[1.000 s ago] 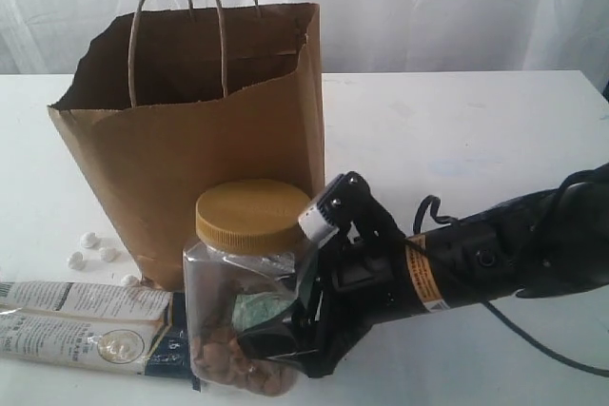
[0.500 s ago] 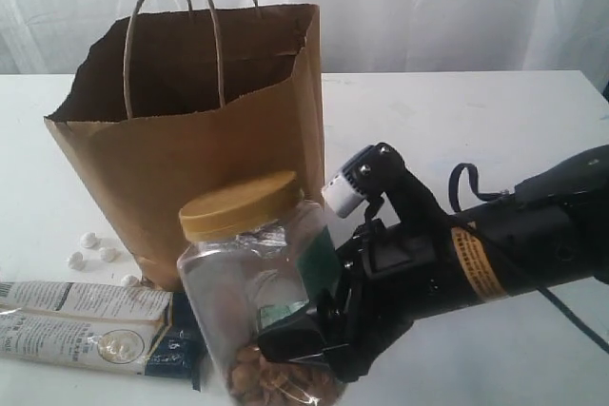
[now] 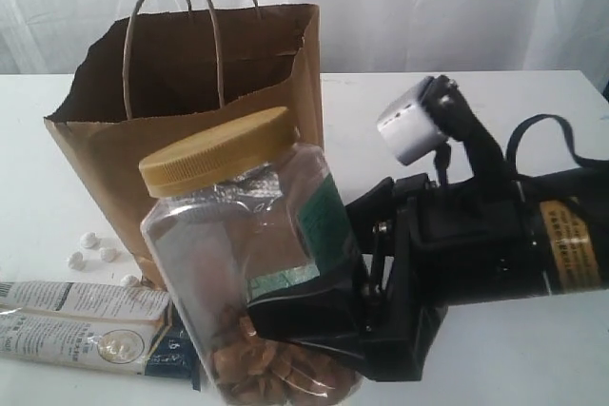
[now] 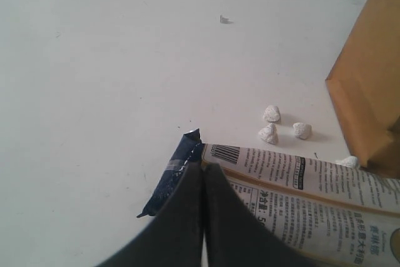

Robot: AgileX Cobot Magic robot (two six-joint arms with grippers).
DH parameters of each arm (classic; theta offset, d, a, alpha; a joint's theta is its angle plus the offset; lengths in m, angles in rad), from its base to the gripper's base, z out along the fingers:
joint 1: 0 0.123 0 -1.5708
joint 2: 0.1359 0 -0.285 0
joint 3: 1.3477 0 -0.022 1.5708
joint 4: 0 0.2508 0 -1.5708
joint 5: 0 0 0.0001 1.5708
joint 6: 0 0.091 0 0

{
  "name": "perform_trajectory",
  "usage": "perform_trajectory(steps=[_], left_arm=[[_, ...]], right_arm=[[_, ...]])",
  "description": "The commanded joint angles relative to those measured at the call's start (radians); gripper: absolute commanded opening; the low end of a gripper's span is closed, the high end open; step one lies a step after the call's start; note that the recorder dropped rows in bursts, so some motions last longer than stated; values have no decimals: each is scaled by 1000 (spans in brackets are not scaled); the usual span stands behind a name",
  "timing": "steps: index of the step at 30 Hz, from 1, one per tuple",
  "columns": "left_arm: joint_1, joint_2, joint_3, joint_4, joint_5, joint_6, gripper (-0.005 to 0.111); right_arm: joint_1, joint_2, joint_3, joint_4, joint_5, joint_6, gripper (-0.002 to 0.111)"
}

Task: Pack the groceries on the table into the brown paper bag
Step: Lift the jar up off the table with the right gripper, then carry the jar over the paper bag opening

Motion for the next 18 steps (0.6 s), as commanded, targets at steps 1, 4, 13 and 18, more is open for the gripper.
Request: perform_trajectory(steps=[1,4,13,18], left_arm=[[-4,-5,1,-7,-8,-9,0],[-4,-5,1,-7,-8,-9,0],[-4,-5,1,-7,-8,-9,0],[-4,-5,1,-7,-8,-9,0]], right_arm=[[-1,-92,-25,16,-19,41,0],[-1,-134,-89,16,5,43,0],[-1,-71,-432,16,291,73,0],[-1,52,-571,16,512,26,0]])
